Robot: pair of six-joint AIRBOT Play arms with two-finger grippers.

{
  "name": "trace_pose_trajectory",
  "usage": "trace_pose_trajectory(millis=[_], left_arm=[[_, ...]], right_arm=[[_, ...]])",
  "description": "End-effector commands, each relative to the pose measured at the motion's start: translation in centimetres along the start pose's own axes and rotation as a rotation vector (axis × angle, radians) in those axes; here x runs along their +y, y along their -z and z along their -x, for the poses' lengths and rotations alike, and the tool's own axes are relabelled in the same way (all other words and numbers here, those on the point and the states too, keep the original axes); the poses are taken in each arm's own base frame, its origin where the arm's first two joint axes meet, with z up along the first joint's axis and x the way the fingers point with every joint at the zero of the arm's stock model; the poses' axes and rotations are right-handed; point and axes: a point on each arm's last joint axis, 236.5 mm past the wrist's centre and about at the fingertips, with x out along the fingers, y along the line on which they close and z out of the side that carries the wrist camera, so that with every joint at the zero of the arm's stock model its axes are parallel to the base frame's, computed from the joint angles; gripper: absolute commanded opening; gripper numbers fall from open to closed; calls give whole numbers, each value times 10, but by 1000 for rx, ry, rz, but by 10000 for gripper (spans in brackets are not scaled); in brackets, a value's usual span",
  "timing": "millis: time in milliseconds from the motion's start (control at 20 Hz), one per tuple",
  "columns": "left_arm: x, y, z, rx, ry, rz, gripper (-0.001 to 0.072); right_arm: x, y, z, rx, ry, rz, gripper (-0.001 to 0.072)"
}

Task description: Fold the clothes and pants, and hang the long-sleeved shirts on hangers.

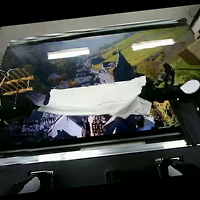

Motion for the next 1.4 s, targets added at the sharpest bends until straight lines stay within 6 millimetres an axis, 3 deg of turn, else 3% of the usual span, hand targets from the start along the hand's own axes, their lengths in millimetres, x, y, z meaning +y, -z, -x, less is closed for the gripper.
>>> trace_pose_trajectory(millis=[0,250,450,600,900,1100,1300,1350], left_arm=[[-19,-38,-28,-31,14,-23,16],[-47,-69,-65,-11,33,-75,16],[-51,-77,-98,24,30,-84,16],[-50,-86,-111,26,25,-76,16],[-39,-88,-132,50,1,-77,16],[-27,-79,-146,79,-42,-94,16],[-29,-72,-150,91,-56,-125,21],[-30,-71,-150,92,-55,-126,89]], right_arm=[[4,-58,-19,-89,-1,-26,31],[5,-107,-28,-127,31,-27,31],[-11,-118,-50,-112,58,-33,31],[-22,-127,-62,-134,74,-55,31],[-45,-141,-60,-192,165,-74,31],[-62,-132,-73,-152,204,-105,31],[-80,-103,-101,-34,216,-174,34],[-83,-94,-105,5,219,-186,50]])
